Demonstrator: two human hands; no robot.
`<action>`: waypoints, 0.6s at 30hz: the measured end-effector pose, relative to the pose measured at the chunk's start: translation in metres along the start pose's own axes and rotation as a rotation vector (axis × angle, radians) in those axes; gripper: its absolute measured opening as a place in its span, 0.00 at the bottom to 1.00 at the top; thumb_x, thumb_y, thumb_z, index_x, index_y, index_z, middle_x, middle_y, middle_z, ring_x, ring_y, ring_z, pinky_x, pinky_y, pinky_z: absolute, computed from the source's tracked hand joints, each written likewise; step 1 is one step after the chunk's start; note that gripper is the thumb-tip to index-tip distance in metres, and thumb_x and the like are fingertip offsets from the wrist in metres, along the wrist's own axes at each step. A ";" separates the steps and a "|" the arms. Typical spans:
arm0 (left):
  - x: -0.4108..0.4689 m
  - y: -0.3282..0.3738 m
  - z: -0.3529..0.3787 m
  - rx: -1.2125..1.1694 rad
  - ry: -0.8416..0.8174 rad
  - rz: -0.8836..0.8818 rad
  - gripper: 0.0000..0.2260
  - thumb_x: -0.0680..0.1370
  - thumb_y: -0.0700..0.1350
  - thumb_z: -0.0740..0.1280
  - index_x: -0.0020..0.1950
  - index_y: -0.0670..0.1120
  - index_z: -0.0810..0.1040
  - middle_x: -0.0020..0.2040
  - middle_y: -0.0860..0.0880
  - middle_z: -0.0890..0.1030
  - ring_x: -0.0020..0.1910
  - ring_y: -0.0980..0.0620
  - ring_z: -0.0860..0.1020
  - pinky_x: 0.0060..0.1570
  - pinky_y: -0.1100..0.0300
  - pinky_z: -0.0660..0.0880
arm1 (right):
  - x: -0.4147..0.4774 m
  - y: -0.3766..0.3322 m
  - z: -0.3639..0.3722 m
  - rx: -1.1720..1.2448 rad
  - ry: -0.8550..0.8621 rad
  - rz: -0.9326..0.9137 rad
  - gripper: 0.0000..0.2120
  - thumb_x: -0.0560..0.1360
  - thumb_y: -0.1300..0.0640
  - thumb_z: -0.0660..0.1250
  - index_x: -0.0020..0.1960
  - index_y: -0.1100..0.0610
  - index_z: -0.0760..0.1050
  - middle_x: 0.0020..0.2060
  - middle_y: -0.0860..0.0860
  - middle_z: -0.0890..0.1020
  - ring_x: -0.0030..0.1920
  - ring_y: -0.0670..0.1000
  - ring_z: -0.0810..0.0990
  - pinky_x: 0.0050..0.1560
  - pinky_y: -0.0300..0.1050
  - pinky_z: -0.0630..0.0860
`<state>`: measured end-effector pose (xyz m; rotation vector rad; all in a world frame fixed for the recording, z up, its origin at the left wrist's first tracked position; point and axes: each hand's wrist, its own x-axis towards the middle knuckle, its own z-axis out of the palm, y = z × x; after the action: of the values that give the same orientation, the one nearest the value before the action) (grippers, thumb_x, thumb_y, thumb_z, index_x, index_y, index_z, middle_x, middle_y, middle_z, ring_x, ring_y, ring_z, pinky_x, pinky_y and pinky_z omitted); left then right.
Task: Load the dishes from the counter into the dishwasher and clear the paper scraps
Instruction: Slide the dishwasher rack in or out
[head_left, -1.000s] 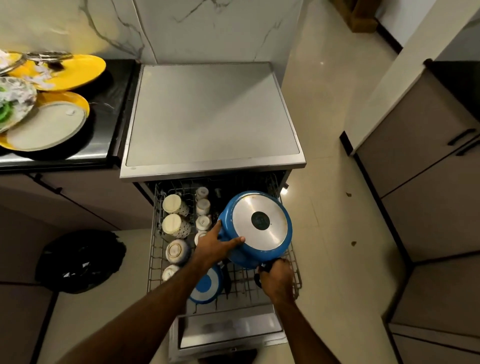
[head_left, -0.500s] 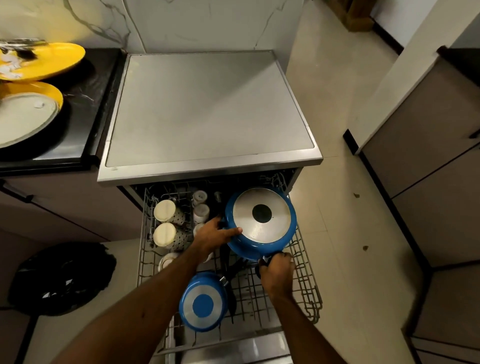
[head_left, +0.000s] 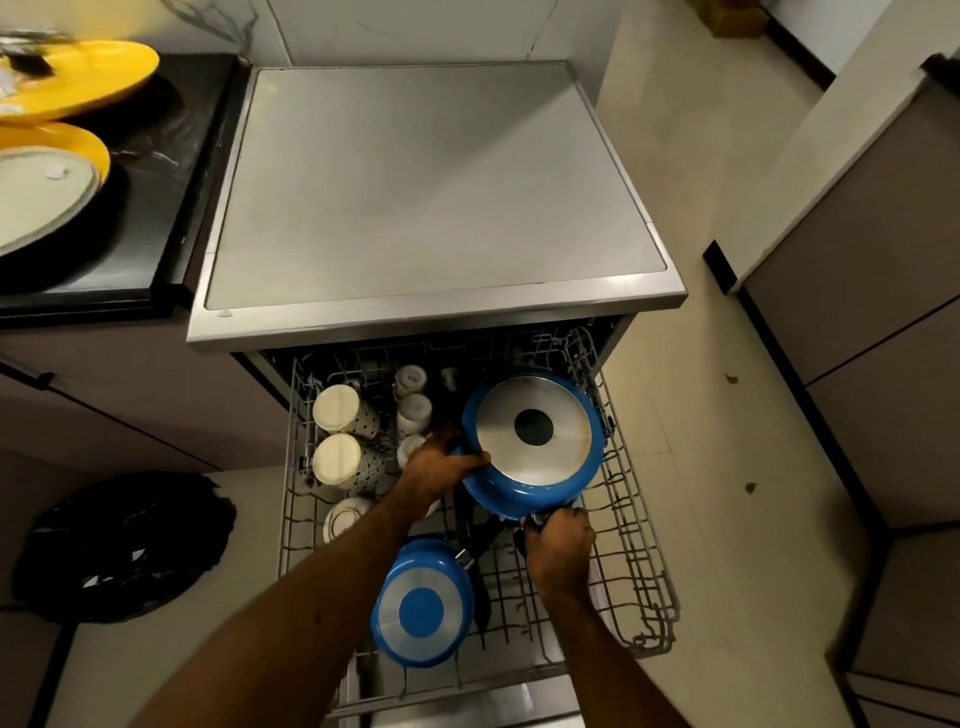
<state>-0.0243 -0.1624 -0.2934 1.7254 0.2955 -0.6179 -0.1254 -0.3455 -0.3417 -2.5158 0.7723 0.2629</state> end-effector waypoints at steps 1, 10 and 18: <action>0.001 -0.001 0.000 0.005 0.005 0.004 0.35 0.62 0.60 0.79 0.68 0.59 0.75 0.64 0.56 0.81 0.64 0.50 0.79 0.64 0.47 0.79 | 0.001 0.001 0.003 -0.002 0.008 -0.009 0.22 0.74 0.46 0.76 0.60 0.60 0.78 0.59 0.56 0.79 0.60 0.55 0.78 0.57 0.47 0.80; -0.004 0.003 0.003 0.117 0.092 0.037 0.31 0.74 0.58 0.75 0.74 0.54 0.71 0.69 0.52 0.78 0.65 0.49 0.77 0.66 0.48 0.76 | 0.001 -0.004 0.008 0.141 -0.029 -0.011 0.14 0.76 0.52 0.75 0.58 0.58 0.78 0.58 0.54 0.77 0.57 0.52 0.79 0.56 0.48 0.82; -0.033 0.009 0.020 0.349 0.156 0.030 0.20 0.80 0.58 0.69 0.68 0.49 0.75 0.59 0.50 0.82 0.58 0.49 0.80 0.52 0.58 0.73 | -0.005 0.009 -0.010 0.233 -0.130 -0.052 0.15 0.78 0.54 0.72 0.62 0.56 0.76 0.61 0.53 0.75 0.58 0.52 0.80 0.56 0.50 0.83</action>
<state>-0.0520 -0.1798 -0.2709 2.1157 0.2823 -0.5362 -0.1337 -0.3544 -0.3352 -2.2719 0.6460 0.2971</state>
